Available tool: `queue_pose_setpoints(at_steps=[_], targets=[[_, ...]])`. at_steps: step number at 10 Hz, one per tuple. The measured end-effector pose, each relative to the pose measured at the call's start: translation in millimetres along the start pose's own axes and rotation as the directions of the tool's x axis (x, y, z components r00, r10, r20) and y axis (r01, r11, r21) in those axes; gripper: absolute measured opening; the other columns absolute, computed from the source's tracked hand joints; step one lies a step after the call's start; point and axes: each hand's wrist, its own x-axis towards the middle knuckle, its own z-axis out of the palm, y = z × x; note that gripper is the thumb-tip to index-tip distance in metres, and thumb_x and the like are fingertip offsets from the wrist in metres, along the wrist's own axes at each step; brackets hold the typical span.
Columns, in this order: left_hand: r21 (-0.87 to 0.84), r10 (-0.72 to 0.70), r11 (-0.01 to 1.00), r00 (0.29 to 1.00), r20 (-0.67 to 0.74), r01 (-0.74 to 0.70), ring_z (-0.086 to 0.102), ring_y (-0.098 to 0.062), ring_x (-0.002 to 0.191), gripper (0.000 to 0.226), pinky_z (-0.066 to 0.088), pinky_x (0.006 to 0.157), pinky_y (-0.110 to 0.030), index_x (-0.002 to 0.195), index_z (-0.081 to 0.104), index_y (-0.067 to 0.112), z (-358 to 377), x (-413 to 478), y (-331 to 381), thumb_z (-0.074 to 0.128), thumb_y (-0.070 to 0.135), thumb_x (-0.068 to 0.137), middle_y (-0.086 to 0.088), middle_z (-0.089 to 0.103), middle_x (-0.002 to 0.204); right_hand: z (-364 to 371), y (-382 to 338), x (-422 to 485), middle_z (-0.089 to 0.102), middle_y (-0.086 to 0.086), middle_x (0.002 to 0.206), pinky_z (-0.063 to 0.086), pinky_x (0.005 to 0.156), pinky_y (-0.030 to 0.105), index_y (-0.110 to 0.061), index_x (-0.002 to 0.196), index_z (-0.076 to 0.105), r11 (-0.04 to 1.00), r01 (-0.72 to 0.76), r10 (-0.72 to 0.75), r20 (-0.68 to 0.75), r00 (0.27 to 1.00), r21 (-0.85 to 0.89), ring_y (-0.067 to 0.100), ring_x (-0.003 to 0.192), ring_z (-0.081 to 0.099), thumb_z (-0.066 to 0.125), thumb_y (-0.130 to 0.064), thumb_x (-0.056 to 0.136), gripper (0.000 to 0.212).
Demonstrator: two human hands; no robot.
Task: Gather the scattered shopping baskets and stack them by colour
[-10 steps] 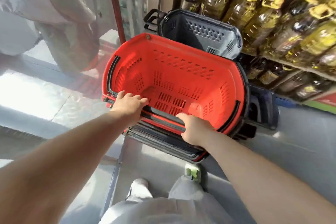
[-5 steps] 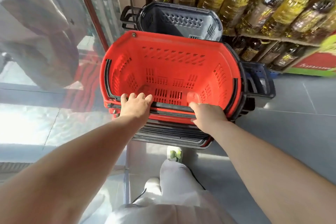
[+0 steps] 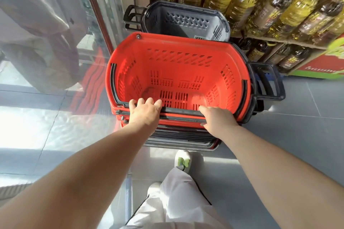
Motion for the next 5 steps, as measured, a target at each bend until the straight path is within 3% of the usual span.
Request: queue_pose_setpoints(at_steps=[2, 3, 4, 5], targets=[[0.051, -0.027, 0.998, 1.0, 0.014, 0.026, 0.046, -0.032, 0.114, 0.027, 0.021, 0.109, -0.054, 0.119, 0.041, 0.022, 2.3, -3.5, -4.1, 0.044, 0.015, 0.093, -0.005, 0.051, 0.11, 1.9, -12.0, -4.2, 0.06, 0.005, 0.083, 0.035, 0.061, 0.034, -0.017, 0.087, 0.039, 0.998, -0.054, 0.054, -0.01, 0.999, -0.028, 0.028, 0.077, 0.055, 0.055, -0.002, 0.083, 0.022], [0.134, -0.072, 0.989, 0.99, 0.122, 0.055, 0.044, -0.032, 0.12, 0.039, 0.021, 0.111, -0.053, 0.127, 0.04, 0.021, -8.5, -7.7, 1.5, 0.052, 0.034, 0.092, -0.005, 0.051, 0.118, -4.3, -14.2, -13.0, 0.062, 0.006, 0.103, 0.042, 0.08, 0.037, -0.013, 0.105, 0.05, 0.996, -0.077, 0.076, 0.008, 0.997, 0.053, 0.028, 0.098, 0.056, 0.057, -0.008, 0.085, 0.021], [0.272, -0.096, 0.962, 0.972, 0.216, 0.035, 0.04, -0.031, 0.125, 0.074, 0.027, 0.106, -0.05, 0.135, 0.039, 0.019, -27.2, -13.9, 17.9, 0.054, 0.067, 0.08, -0.006, 0.05, 0.13, -17.5, -5.2, -40.4, 0.057, 0.008, 0.125, 0.039, 0.103, 0.041, -0.012, 0.125, 0.048, 0.972, -0.072, 0.072, 0.009, 0.997, 0.222, 0.029, 0.118, 0.049, 0.062, -0.026, 0.085, 0.045], [0.232, 0.022, 0.971, 0.986, 0.166, -0.061, 0.044, -0.028, 0.123, 0.079, 0.036, 0.1, -0.044, 0.138, 0.041, 0.021, -53.6, -16.7, 55.8, 0.054, 0.069, 0.078, -0.005, 0.052, 0.132, -32.2, 27.5, -68.2, 0.055, 0.009, 0.129, 0.039, 0.103, 0.04, -0.012, 0.129, 0.046, 0.948, -0.095, 0.137, -0.117, 0.984, 0.305, 0.029, 0.121, 0.047, 0.061, -0.031, 0.086, 0.049]])
